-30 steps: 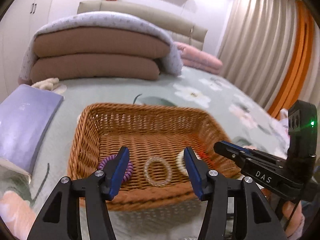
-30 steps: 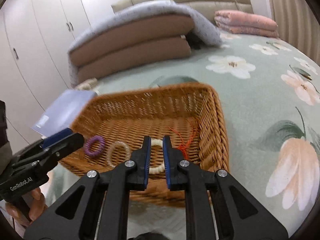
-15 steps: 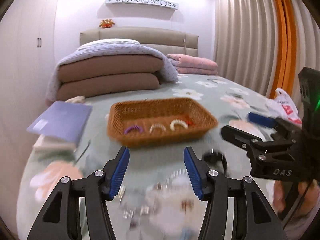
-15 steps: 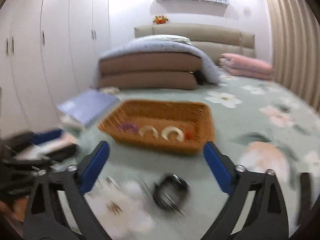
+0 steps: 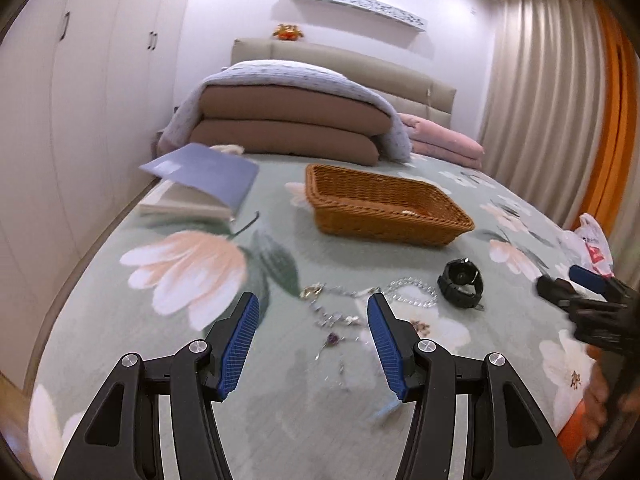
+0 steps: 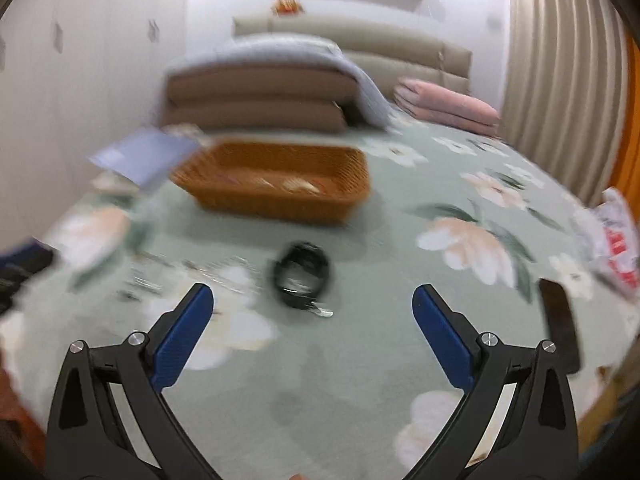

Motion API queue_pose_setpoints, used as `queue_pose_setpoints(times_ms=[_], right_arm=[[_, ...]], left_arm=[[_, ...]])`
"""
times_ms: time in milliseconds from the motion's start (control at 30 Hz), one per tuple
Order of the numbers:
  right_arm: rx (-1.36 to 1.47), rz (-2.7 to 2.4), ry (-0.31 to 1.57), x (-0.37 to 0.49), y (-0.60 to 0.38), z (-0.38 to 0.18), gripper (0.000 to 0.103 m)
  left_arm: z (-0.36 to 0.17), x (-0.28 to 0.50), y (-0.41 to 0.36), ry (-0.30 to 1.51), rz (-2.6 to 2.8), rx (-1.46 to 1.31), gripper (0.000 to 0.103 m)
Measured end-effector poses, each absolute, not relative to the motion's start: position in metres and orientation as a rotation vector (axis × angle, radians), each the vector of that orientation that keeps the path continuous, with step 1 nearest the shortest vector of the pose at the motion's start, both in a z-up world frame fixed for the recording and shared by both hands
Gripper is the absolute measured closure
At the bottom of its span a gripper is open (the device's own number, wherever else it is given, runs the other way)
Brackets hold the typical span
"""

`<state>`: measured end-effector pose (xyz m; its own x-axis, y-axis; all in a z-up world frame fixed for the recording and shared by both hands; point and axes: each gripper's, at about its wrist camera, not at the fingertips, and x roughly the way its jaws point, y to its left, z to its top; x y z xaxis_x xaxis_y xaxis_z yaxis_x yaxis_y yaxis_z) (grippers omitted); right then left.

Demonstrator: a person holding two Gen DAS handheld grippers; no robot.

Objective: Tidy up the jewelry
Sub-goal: 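Move both tools back over the blue clip and black watch, then grasp the blue hair clip with the left tool while the right tool grasps the black watch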

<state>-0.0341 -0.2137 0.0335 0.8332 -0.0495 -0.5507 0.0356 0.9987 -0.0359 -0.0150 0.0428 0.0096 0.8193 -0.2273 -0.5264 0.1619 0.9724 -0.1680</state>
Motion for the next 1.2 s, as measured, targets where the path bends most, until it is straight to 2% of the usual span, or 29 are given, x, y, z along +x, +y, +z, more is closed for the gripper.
queue_pose_setpoints(times_ms=[100, 433, 700, 900, 967, 1033, 1100, 1200], right_arm=[[0.039, -0.012, 0.609, -0.05, -0.208, 0.031, 0.002], [-0.022, -0.009, 0.696, -0.06, -0.191, -0.006, 0.002], [0.025, -0.023, 0.681, -0.051, -0.241, -0.006, 0.002], [0.018, -0.034, 0.743, -0.015, -0.268, 0.0, 0.003], [0.043, -0.005, 0.763, 0.0, -0.273, 0.001, 0.007], [0.068, 0.013, 0.799, 0.02, -0.275, -0.002, 0.023], [0.091, 0.018, 0.837, 0.04, -0.276, -0.007, 0.033], [0.126, 0.001, 0.861, 0.064, -0.275, -0.014, 0.033]], left_arm=[[0.004, -0.024, 0.048, 0.592, -0.218, -0.142, 0.045], [-0.02, -0.041, 0.046, 0.68, -0.314, -0.128, 0.045], [-0.038, -0.036, 0.019, 0.751, -0.474, -0.091, 0.045], [-0.039, -0.031, -0.005, 0.777, -0.542, -0.021, 0.045], [-0.037, -0.029, -0.012, 0.783, -0.554, 0.006, 0.045], [-0.035, -0.024, -0.017, 0.802, -0.58, 0.026, 0.045], [-0.034, -0.017, -0.021, 0.825, -0.605, 0.04, 0.045], [-0.036, -0.01, -0.027, 0.849, -0.633, 0.075, 0.045]])
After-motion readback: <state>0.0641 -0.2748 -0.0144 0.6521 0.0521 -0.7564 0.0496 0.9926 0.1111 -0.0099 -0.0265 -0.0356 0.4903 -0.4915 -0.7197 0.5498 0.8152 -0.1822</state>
